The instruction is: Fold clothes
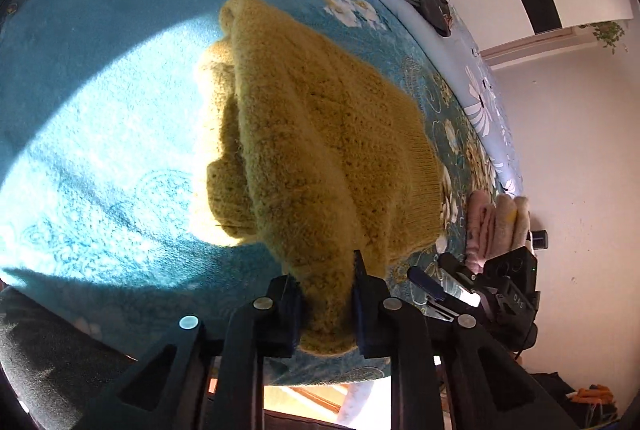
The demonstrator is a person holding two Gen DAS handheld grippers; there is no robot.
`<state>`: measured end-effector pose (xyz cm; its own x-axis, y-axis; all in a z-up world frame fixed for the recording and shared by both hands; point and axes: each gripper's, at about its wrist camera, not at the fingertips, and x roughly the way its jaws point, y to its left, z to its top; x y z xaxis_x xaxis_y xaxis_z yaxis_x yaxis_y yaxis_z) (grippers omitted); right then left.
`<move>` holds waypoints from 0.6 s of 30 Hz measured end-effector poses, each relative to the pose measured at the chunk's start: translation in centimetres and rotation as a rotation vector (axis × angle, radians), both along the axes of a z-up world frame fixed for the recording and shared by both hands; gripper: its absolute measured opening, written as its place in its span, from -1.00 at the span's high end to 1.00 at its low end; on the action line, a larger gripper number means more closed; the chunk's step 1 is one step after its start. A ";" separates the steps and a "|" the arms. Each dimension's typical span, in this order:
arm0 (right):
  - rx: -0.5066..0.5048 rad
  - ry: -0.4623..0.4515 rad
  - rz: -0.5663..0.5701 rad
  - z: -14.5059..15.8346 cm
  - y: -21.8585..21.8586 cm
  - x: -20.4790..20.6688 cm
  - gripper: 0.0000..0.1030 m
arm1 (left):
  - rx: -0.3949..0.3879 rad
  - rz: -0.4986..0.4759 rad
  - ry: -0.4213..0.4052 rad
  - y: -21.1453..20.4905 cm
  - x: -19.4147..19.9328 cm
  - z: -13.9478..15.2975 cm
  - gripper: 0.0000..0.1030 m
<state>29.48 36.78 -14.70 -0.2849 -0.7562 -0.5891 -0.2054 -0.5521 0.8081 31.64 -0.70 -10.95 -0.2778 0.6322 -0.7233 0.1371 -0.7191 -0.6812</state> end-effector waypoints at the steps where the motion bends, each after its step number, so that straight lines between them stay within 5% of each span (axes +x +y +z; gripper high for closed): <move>1: -0.015 0.007 -0.003 0.1 -0.3 0.1 -0.15 | 0.032 0.011 0.015 -0.1 -0.6 0.9 0.62; 5: -0.073 0.036 -0.016 0.4 -1.3 0.3 -0.18 | 0.089 0.021 0.083 -0.4 -3.5 4.7 0.62; 7: -0.102 0.050 -0.022 0.5 -1.8 0.4 -0.38 | 0.079 0.019 0.112 -0.4 -4.5 6.2 0.62; 10: -0.153 0.071 -0.038 0.8 -2.5 0.5 -0.40 | 0.063 0.017 0.146 -0.3 -5.8 8.0 0.62; 18: -0.395 0.053 -0.198 0.3 -3.0 -1.8 -0.42 | 0.081 0.040 0.159 -0.5 -6.1 8.1 0.62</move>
<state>27.64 33.79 -14.43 -0.4690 -0.8481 -0.2465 -0.2287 -0.1529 0.9614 25.57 -1.18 -2.86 -0.4105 0.6728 -0.6155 0.0503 -0.6573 -0.7520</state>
